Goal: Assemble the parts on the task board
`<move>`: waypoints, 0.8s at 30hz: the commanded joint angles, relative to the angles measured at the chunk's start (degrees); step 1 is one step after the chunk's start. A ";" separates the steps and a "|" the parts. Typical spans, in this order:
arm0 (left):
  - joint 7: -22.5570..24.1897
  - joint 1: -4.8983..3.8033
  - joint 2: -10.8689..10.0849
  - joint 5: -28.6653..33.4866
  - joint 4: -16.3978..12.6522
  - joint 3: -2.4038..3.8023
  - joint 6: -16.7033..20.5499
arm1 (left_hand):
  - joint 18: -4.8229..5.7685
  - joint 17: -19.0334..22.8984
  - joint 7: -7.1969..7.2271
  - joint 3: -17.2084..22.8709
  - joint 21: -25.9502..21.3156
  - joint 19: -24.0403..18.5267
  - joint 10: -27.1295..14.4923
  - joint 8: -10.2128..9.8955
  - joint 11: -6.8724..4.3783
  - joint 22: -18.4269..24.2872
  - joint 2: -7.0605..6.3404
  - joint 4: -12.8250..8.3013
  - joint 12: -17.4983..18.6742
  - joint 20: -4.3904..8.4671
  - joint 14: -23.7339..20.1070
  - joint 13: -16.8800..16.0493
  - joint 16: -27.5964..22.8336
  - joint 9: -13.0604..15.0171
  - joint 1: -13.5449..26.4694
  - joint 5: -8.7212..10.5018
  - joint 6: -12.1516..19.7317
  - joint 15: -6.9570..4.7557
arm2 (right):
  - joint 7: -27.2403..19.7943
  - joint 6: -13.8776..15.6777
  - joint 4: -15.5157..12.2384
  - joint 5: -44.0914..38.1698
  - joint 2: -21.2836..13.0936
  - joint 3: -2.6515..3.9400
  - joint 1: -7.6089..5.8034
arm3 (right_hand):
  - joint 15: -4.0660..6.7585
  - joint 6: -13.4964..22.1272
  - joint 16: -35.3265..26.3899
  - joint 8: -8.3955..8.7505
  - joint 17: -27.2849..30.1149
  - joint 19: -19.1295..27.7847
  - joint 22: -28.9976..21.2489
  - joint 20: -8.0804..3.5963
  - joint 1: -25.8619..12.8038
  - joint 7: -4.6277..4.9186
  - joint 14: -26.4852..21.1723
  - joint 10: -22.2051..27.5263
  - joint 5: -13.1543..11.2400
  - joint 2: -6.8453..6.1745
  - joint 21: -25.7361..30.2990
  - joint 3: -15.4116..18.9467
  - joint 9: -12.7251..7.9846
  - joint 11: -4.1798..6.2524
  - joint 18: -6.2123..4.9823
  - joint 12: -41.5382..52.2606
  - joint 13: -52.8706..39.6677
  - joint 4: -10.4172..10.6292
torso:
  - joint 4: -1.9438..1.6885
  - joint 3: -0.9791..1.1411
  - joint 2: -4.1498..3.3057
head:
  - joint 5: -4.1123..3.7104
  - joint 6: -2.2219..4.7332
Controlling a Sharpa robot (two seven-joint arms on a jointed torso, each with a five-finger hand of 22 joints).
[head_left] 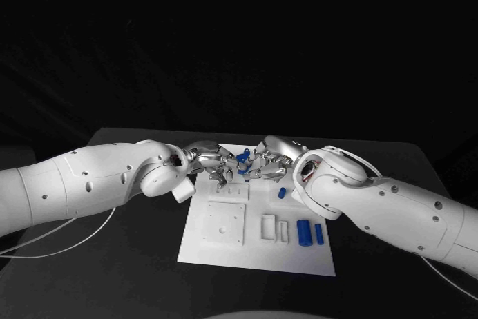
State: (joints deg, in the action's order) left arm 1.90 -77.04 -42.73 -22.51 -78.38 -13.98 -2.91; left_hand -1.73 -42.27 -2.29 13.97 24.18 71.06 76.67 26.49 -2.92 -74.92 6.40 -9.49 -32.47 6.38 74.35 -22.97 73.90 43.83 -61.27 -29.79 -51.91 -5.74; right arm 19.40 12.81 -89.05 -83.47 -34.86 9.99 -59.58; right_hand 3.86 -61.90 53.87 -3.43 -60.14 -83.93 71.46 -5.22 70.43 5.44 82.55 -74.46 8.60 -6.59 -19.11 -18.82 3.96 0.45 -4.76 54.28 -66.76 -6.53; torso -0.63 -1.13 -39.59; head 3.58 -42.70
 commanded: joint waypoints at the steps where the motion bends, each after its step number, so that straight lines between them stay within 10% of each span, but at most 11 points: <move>1: -2.64 -0.05 0.12 2.26 -0.48 0.09 1.54 | -0.07 -1.50 1.33 4.43 0.55 0.00 1.04 -0.24 -0.23 -1.14 -0.52 -4.16 0.69 0.62 0.82 0.11 0.24 2.49 1.66 -0.41 -2.55 -0.17 | -1.55 4.21 0.49 1.21 -0.79 -0.01 0.03 | -0.12 2.45 -2.53 -0.16 1.09 -2.08 -2.59 0.22 0.54 0.70 0.17 0.80 1.08 -1.12 3.74 2.53 -0.20 -0.21 -0.08 -1.84 2.21 1.60 | 0.00 0.00 0.01 | -0.03 0.08; 5: -4.74 -0.05 0.06 1.27 -0.72 0.09 2.41 | -0.05 -3.79 1.79 4.45 1.04 0.44 2.31 -0.37 -0.61 -1.14 -0.92 -4.47 0.83 0.87 2.22 0.00 0.85 3.62 2.29 -2.15 -3.97 -0.48 | -3.49 5.29 0.81 3.03 -1.92 0.93 0.05 | -0.15 7.51 -4.50 -0.19 1.44 -1.99 -4.24 0.31 1.82 1.45 -0.15 2.28 1.94 -1.63 6.01 7.06 -0.26 -0.72 -0.54 -3.31 4.28 3.59 | -0.09 -0.01 -0.09 | 0.04 0.08; 9: -6.30 -0.07 0.00 0.23 -0.74 0.10 4.84 | -0.10 -8.56 2.54 5.84 2.21 2.15 5.49 -0.70 -1.56 -1.16 -2.34 -6.02 1.82 1.75 5.47 0.54 2.07 5.55 3.73 -8.20 -6.25 -1.33 | -5.24 4.83 0.98 5.66 -3.79 2.74 0.06 | -0.26 8.13 -6.04 -0.10 0.98 -1.84 -5.36 0.41 2.97 1.53 -0.29 3.31 2.94 -1.94 7.18 8.87 -0.32 -0.85 -0.54 -3.10 6.02 5.34 | -0.05 0.04 0.00 | 0.08 -0.04; 17: -10.76 -0.15 0.23 -5.38 -0.62 0.10 8.82 | 0.01 -14.39 2.98 7.15 3.83 3.04 8.99 -7.24 -2.21 -1.09 -3.53 -6.61 3.96 2.41 8.10 -0.51 1.18 11.80 4.43 -9.63 -10.03 -1.96 | -6.75 4.05 1.96 9.57 -7.89 6.87 0.04 | -0.28 7.86 -6.59 -0.14 0.84 -1.84 -5.74 0.45 3.58 1.53 -0.42 3.90 4.98 -1.70 7.51 9.46 -0.30 -0.85 -0.56 -3.15 6.88 5.01 | 0.10 0.03 0.09 | 0.12 0.05; 24: -17.03 -0.72 0.93 -16.45 -1.11 0.10 10.09 | -0.33 -16.43 2.99 6.98 4.42 3.06 9.39 -11.59 -2.11 -1.03 -3.73 -6.57 4.29 2.28 8.63 -1.39 0.49 14.96 3.89 -9.52 -11.76 -1.92 | -7.58 4.55 5.52 10.89 -9.30 8.76 -0.49 | -0.20 6.63 -6.56 -0.19 0.53 -1.96 -5.79 0.37 3.39 1.45 -0.23 3.78 5.26 -1.18 7.46 9.46 -0.24 -0.76 -0.53 -2.82 7.24 4.20 | 0.02 0.12 0.03 | 0.20 -0.07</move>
State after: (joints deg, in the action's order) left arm -10.06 -77.57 -42.07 -30.90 -79.23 -13.94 4.91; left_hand -1.74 -58.71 -4.32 17.00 28.38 73.93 84.34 14.80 -4.80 -74.91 2.87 -12.15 -28.26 8.80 82.52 -24.31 74.55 58.84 -57.15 -39.22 -58.44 -7.57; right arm 13.68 16.91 -84.15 -74.68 -43.96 18.69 -60.00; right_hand 3.67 -55.01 47.43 -3.43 -59.56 -83.93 65.72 -5.22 73.68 6.86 82.36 -70.86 13.54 -8.22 -11.81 -9.28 3.68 -0.42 -4.42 51.19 -59.55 -2.07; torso -0.58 -1.07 -39.52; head 3.70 -42.68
